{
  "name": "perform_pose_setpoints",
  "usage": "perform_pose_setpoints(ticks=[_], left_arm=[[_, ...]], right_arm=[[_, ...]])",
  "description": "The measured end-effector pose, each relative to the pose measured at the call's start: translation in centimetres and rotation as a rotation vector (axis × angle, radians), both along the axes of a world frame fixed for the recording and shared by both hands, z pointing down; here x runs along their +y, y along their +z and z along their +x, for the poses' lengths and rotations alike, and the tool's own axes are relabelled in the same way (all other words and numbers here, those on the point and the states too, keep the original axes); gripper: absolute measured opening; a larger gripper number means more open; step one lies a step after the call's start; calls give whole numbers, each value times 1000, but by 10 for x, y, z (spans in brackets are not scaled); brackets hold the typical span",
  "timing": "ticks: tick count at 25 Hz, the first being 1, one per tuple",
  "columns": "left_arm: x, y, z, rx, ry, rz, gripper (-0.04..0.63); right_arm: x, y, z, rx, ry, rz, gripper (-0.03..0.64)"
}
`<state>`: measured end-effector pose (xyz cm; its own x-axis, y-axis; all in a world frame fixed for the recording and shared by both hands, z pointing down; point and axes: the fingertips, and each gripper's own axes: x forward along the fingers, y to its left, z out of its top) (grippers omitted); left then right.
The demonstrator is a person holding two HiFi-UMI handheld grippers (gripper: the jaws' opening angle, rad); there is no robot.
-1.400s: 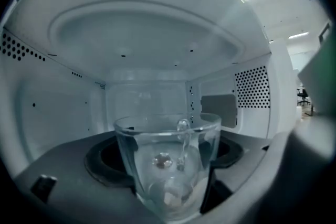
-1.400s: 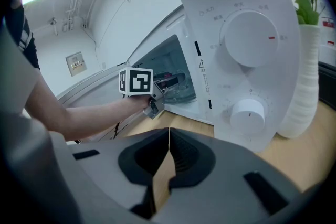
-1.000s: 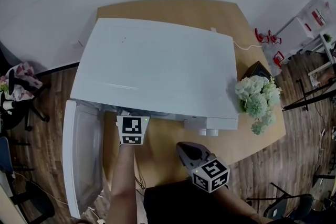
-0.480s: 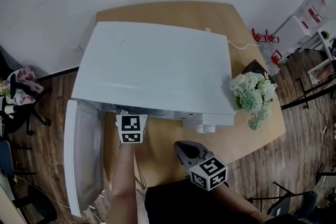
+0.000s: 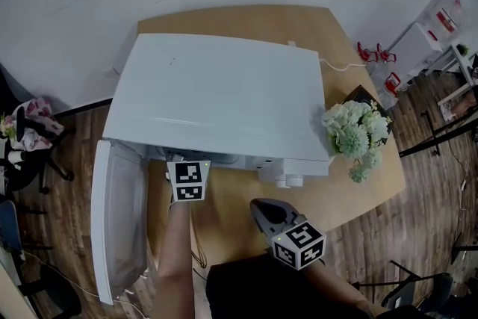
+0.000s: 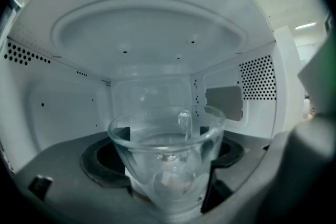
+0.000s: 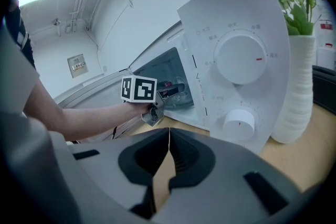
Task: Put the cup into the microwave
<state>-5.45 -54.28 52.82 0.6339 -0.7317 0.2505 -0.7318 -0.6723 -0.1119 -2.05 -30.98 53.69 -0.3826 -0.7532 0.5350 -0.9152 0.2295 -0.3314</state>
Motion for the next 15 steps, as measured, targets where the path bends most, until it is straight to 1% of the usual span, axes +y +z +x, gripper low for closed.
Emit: perform_pose_setpoints(ticks=[4,10,15], left_arm=[[0,0,-3,-1,-23,-1,424],[5,2,-9,3,-32,-38,440],[13,7,-12,19,-18,-90,440]], right_arm=[[2,-1,1,0,-3,6,-5],[5,-3,-1,-3,-13,15,-5],[7,-4,-4,-2,-29,22,-5]])
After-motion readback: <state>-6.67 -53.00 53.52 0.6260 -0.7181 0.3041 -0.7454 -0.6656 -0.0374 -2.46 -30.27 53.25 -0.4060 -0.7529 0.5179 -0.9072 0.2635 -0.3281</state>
